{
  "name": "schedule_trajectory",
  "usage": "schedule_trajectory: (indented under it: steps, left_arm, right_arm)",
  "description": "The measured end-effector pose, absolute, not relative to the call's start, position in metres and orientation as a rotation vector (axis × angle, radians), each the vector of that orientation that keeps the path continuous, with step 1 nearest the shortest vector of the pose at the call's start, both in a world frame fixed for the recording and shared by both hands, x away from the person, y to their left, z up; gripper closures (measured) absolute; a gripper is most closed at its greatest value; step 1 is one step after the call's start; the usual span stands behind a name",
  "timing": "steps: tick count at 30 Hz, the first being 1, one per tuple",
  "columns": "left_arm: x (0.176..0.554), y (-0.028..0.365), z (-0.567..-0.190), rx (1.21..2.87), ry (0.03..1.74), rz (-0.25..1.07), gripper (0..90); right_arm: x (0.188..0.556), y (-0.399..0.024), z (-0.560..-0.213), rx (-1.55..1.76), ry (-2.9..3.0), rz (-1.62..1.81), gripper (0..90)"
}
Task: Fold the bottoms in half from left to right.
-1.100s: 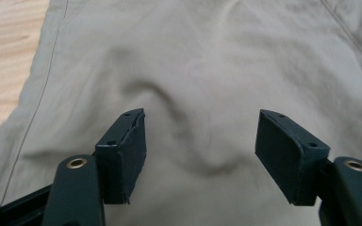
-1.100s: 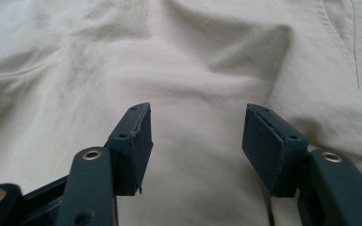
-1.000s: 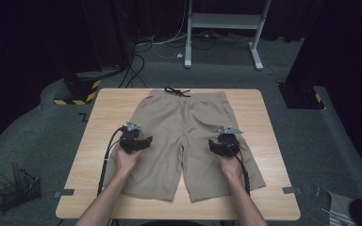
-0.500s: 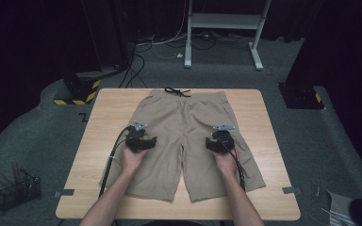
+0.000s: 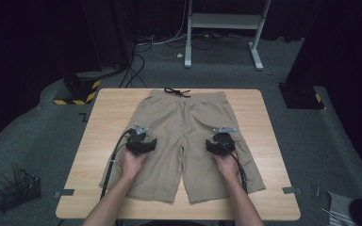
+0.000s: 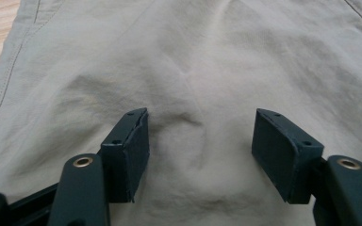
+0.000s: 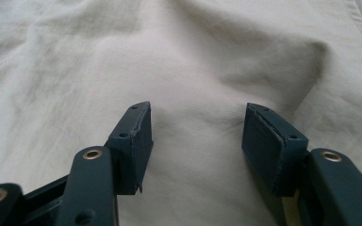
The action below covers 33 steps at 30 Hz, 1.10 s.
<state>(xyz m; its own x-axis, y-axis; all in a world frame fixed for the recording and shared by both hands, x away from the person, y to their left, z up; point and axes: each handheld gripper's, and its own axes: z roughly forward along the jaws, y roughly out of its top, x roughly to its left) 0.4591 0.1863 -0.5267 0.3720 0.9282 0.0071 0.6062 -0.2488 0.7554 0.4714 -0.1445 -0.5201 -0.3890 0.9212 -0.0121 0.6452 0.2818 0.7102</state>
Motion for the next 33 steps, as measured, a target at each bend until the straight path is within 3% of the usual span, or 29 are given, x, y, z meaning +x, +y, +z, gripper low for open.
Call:
schedule_trajectory:
  steps: [33]
  left_arm:
    - [0.366, 0.179, -0.527, 1.992, 1.255, 0.585, 37.9]
  right_arm:
    - [0.373, -0.143, -0.523, 1.349, 2.150, 0.921, 43.5]
